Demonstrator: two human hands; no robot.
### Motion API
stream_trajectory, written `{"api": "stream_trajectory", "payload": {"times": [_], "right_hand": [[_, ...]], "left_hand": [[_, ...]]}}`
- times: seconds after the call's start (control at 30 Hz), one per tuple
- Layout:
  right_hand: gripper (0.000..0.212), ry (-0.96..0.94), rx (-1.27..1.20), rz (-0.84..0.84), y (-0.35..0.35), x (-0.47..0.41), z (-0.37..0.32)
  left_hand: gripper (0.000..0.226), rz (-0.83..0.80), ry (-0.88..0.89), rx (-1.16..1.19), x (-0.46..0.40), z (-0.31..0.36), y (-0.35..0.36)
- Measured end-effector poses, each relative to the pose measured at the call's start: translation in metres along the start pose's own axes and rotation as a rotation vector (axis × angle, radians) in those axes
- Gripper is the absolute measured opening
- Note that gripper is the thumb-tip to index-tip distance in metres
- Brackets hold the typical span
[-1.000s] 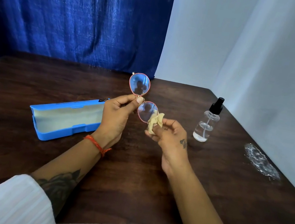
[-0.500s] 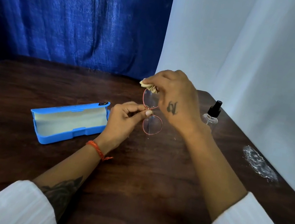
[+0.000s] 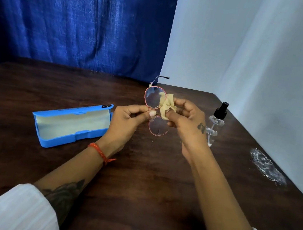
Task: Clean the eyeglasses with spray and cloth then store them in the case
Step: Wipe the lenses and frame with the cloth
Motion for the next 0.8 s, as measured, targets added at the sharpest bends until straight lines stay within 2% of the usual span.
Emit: {"api": "stream_trajectory", "payload": {"times": [0.07, 0.17, 0.23, 0.3, 0.37, 0.43, 0.53, 0.67, 0.8], "right_hand": [[0.032, 0.014, -0.111, 0.081, -0.013, 0.001, 0.0], [0.033, -0.012, -0.124, 0.21, -0.033, 0.012, 0.011], [0.036, -0.102, 0.032, 0.248, -0.039, 0.023, 0.02], [0.035, -0.286, 0.249, 0.243, -0.033, 0.032, 0.017], [0.033, -0.529, 0.418, 0.186, -0.017, 0.041, 0.007], [0.035, -0.662, 0.564, 0.129, -0.001, 0.048, 0.004], [0.036, -0.727, 0.725, 0.134, 0.008, 0.049, 0.006], [0.022, -0.825, 0.882, 0.124, 0.015, 0.049, 0.001], [0.025, -0.907, 1.016, 0.094, 0.011, 0.046, 0.004]], "left_hand": [[0.008, 0.016, -0.037, 0.059, -0.001, -0.001, 0.0], [0.024, 0.047, -0.135, 0.232, -0.004, -0.003, -0.003], [0.029, 0.065, -0.214, 0.323, -0.003, -0.005, -0.003], [0.029, 0.081, -0.28, 0.397, -0.003, -0.007, -0.001], [0.023, 0.102, -0.328, 0.455, -0.003, -0.009, -0.002], [0.014, 0.1, -0.358, 0.499, -0.005, -0.009, -0.004], [0.013, 0.073, -0.381, 0.547, -0.007, -0.009, -0.005], [0.028, 0.06, -0.409, 0.583, -0.006, -0.009, -0.003], [0.019, 0.067, -0.427, 0.621, -0.007, -0.005, -0.006]]}}
Point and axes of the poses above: each hand's wrist, its own x-axis away from the middle knuckle, its own y-axis out of the palm, z = x × y, the point moved 5 cm from there along -x, towards the middle knuckle, and after that the axes turned 3 degrees about z, right-handed, at the moved point
